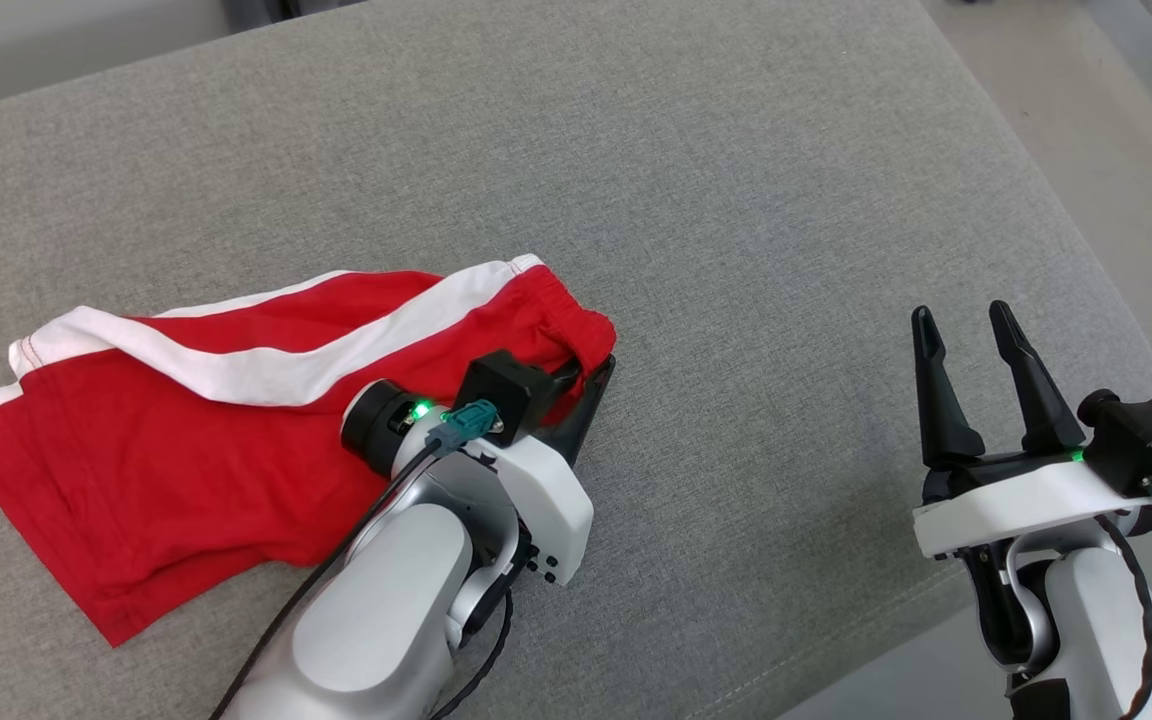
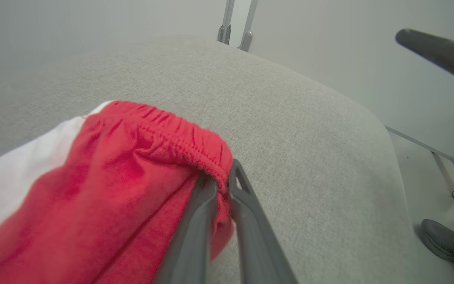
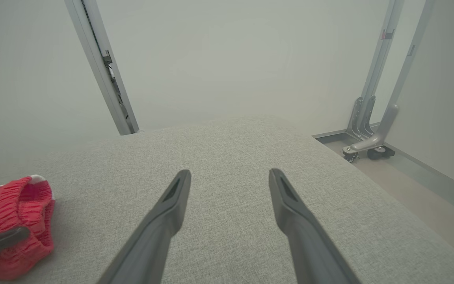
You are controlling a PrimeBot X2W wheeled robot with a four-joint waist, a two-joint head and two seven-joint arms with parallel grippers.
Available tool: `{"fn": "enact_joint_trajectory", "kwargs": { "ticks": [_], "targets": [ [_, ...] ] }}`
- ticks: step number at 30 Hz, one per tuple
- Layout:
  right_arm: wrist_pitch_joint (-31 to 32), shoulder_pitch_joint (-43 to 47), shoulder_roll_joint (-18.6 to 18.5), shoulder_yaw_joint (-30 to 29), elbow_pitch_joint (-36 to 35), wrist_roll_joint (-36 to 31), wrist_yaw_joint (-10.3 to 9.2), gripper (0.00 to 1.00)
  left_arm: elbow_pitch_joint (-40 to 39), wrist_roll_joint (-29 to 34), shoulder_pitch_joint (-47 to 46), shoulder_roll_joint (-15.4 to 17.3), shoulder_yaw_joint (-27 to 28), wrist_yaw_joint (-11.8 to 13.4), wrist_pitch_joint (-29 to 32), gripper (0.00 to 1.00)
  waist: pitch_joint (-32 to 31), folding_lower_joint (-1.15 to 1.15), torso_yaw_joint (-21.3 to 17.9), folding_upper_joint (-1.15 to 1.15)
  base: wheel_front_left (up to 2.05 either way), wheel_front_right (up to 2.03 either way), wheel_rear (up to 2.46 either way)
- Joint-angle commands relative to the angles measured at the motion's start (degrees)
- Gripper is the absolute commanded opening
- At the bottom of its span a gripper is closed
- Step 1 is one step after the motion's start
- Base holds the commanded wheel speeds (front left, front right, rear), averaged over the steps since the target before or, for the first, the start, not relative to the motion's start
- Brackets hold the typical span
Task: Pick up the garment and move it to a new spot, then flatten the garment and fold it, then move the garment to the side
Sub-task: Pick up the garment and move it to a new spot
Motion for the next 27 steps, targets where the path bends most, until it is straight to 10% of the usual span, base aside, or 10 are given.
{"fn": "enact_joint_trajectory", "kwargs": {
  "ticks": [1, 13, 27],
  "targets": [
    [-0.3, -0.7, 0.1, 0.1, 0.3, 0.2, 0.11, 1.0, 1.3, -1.2, -1.7, 0.2, -1.0, 0.4, -1.2, 1.0, -0.1, -0.01, -0.1, 0.0, 0.0, 0.0, 0.0],
    [-0.3, 0.4, -0.6, -1.2, 0.3, -1.0, 0.11, 1.0, 2.5, -6.3, -1.1, 0.3, -4.5, 2.2, -7.2, 1.0, -4.4, -0.01, 6.2, 0.0, 0.0, 0.0, 0.0],
    [-0.3, 2.8, -3.3, -2.2, 0.8, -1.9, 0.11, 1.0, -3.2, -12.6, 7.2, 7.2, 8.5, 10.4, -13.1, 1.0, -10.0, -0.01, 18.7, 0.0, 0.0, 0.0, 0.0]
  ]
}}
